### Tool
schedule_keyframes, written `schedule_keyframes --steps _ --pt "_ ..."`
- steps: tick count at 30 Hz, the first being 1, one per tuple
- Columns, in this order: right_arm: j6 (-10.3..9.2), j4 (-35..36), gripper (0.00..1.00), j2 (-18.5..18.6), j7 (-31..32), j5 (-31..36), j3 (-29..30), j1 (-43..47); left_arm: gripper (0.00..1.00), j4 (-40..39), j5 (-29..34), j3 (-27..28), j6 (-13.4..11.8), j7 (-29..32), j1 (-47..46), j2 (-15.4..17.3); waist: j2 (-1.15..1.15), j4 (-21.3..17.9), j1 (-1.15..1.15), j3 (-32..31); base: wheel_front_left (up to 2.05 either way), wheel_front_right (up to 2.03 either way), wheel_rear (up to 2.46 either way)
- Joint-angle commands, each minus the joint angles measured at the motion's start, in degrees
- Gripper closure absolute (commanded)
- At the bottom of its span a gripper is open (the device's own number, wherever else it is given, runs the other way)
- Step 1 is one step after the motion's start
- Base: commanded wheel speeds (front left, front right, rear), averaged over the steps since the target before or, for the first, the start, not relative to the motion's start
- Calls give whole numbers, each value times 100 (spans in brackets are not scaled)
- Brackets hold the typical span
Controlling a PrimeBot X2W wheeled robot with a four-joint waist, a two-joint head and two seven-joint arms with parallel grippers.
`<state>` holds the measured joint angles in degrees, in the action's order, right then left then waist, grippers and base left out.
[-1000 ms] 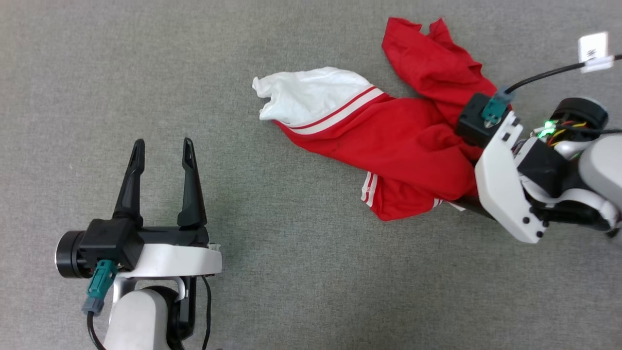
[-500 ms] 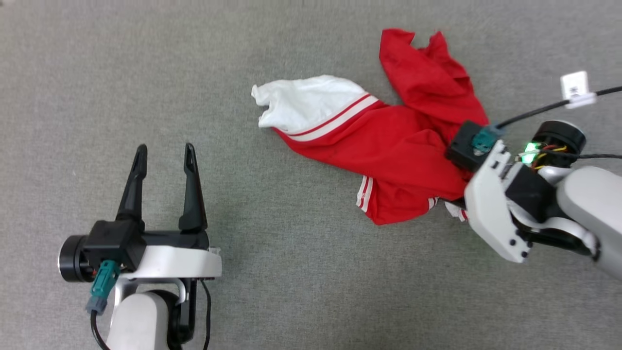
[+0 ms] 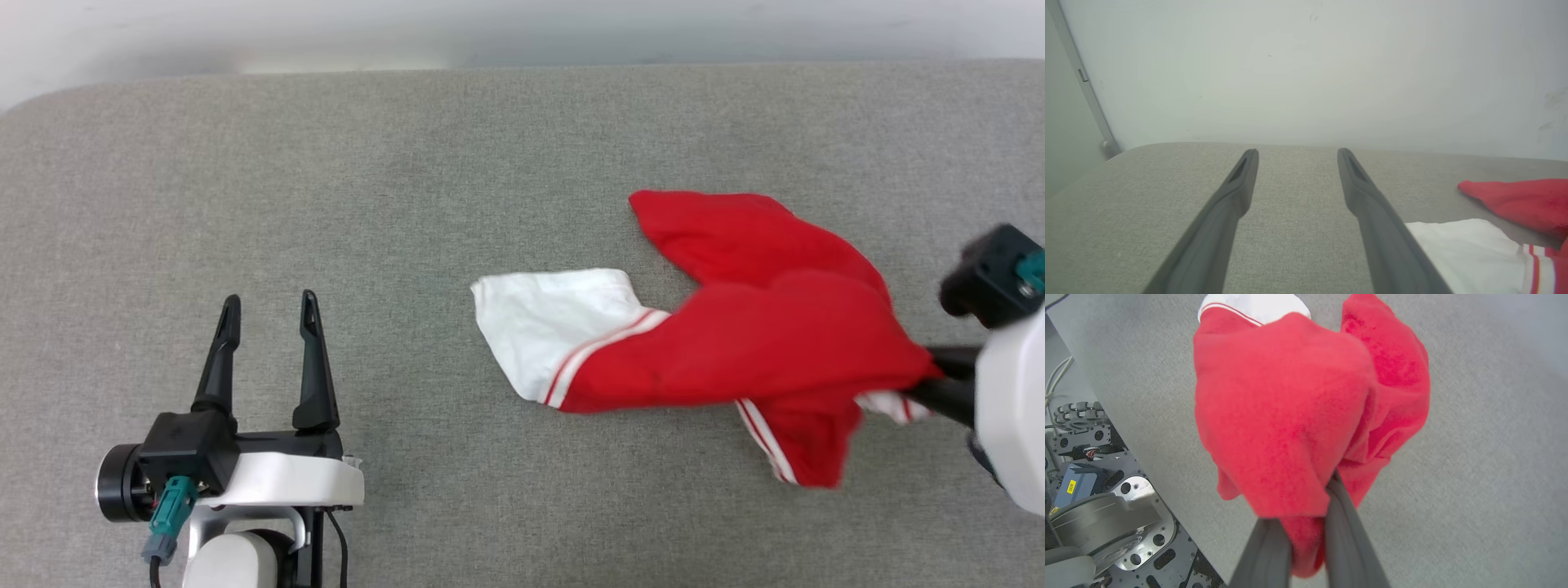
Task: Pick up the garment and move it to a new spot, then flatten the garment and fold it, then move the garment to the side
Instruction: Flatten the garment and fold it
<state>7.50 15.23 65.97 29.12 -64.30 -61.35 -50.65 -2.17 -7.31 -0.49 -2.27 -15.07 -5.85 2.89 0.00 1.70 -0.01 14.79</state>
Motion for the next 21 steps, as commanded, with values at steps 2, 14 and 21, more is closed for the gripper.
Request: schedule_keyframes --steps 2,14,21 --pt "-2 37 100 129 102 -51 119 206 0 -17 -29 -21 -8 -15 37 -3 0 4 1 21 0 0 0" --pt "-2 -1702 100 -1198 962 705 753 -197 0 27 -62 -176 52 -15 -361 -3 0 252 1 637 0 0 0" --pt "-1 -3169 100 -2290 1102 1405 189 -449 0 76 -85 -280 30 -15 -531 -3 0 386 1 849 0 0 0"
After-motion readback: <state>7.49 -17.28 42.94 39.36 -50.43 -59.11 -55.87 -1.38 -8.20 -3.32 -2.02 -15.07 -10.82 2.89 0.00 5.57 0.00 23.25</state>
